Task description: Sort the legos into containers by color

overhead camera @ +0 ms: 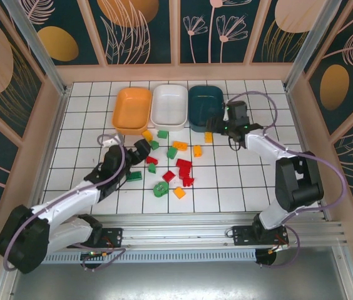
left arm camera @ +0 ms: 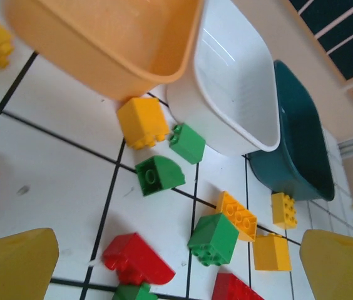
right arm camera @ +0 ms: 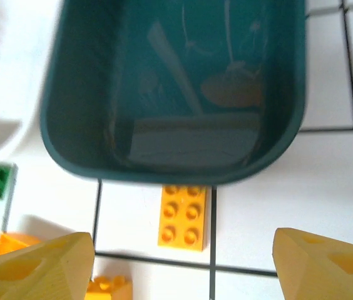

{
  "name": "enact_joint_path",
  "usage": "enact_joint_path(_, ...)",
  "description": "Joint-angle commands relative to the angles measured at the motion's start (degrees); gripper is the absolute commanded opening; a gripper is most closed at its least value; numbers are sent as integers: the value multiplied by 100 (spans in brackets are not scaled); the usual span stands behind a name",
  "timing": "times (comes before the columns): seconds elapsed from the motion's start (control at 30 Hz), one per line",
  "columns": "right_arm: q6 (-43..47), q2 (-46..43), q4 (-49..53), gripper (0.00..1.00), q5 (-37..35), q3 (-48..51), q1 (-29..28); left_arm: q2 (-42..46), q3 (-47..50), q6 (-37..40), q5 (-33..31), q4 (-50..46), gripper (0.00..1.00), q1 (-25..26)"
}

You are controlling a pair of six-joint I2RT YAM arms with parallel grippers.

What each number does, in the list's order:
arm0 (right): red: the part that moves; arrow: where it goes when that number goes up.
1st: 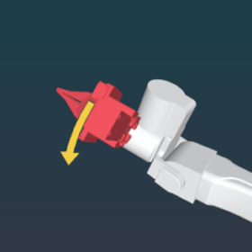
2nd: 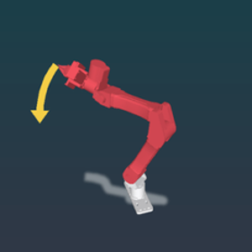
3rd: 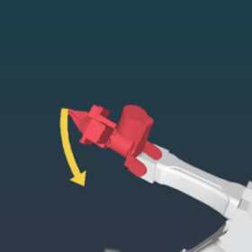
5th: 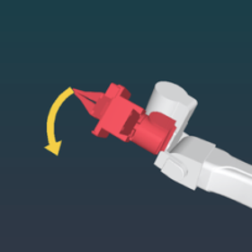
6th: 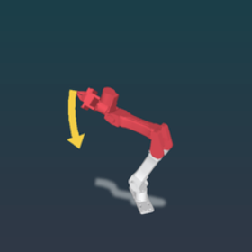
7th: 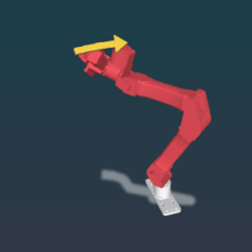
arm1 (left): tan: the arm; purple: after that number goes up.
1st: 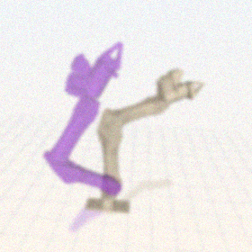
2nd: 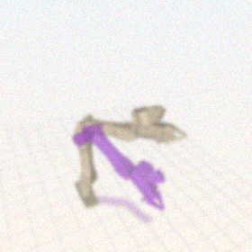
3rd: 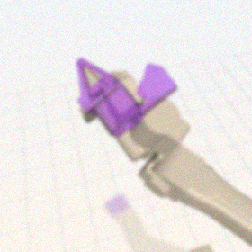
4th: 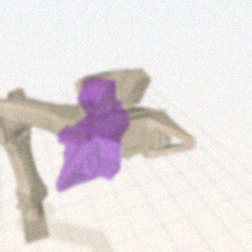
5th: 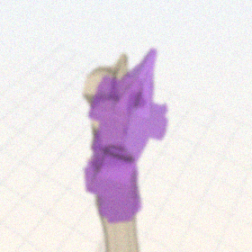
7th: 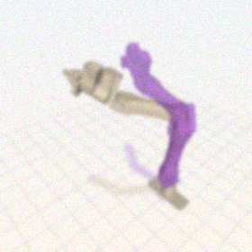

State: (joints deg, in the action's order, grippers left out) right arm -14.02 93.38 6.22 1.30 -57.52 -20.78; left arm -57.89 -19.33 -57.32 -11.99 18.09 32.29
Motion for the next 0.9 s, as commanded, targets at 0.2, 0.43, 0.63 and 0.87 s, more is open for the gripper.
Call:
enact_joint_path(0.2, -162, 838, -269, 75, -746, -92, -373, 884, 659, -693, -338, 661, 99, 22)
enact_joint_path(0.43, -241, 1345, -524, 62, -844, -192, -475, 789, 619, -716, -275, 666, 98, 18)
enact_joint_path(0.63, -161, 1442, -614, 40, -1019, -233, -607, 803, 623, -669, -339, 644, 98, 21)
enact_joint_path(0.87, -107, 937, -417, 26, -1204, -107, -899, 799, 520, -598, -391, 520, 99, 23)
